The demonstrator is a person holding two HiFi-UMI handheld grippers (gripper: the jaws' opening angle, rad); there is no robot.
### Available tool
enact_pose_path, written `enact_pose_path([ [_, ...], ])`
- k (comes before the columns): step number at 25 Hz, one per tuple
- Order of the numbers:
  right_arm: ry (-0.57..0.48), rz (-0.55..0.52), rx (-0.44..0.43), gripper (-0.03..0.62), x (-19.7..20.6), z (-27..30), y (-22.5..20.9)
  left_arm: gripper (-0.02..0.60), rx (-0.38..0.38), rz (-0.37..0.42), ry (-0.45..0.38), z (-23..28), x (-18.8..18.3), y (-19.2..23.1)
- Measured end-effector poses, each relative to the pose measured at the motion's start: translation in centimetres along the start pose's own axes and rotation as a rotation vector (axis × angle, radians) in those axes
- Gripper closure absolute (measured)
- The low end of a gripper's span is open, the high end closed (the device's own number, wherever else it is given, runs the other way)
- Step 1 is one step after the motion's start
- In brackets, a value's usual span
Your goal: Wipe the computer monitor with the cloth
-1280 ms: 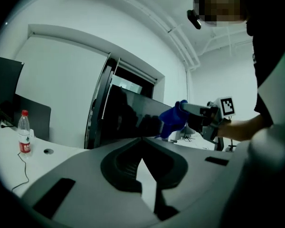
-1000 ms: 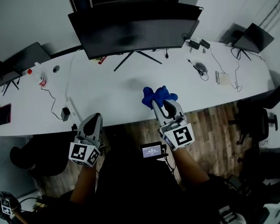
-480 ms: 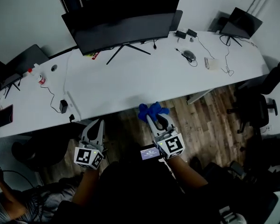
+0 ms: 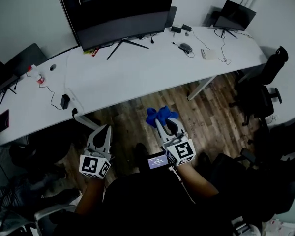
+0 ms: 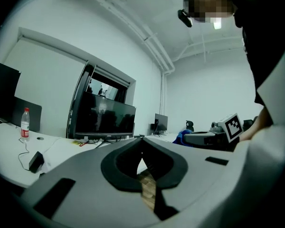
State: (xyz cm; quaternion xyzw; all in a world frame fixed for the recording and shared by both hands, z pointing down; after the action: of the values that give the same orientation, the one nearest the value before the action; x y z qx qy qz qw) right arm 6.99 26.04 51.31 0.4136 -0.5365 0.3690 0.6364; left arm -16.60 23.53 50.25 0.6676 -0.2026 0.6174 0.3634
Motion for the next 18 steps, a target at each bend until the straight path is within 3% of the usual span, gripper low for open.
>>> enact_pose_path([
  [12, 0.083, 0.044, 0.039, 0.522, 2.4, -13.0, 11.9, 0.588, -0.008, -0.133, 0.033, -16.2, 5.5, -3.2],
  [18, 0.082, 0.027, 0.041, 0.522, 1.6, -16.4, 12.8, 0.588, -0.075, -0.091, 0.025, -19.0, 5.6, -5.3],
])
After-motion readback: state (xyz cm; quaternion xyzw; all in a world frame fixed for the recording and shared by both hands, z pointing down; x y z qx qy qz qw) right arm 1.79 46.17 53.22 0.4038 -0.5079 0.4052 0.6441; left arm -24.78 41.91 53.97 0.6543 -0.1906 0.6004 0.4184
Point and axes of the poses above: the fingertips, and each gripper's own axes: z forward along the fingers, y to its left, x out of its underside, the point moved 4 cm from there along -z, backward along the fingers, and after that the axes turned 7 degrees about -z, right-handed, at the moved point
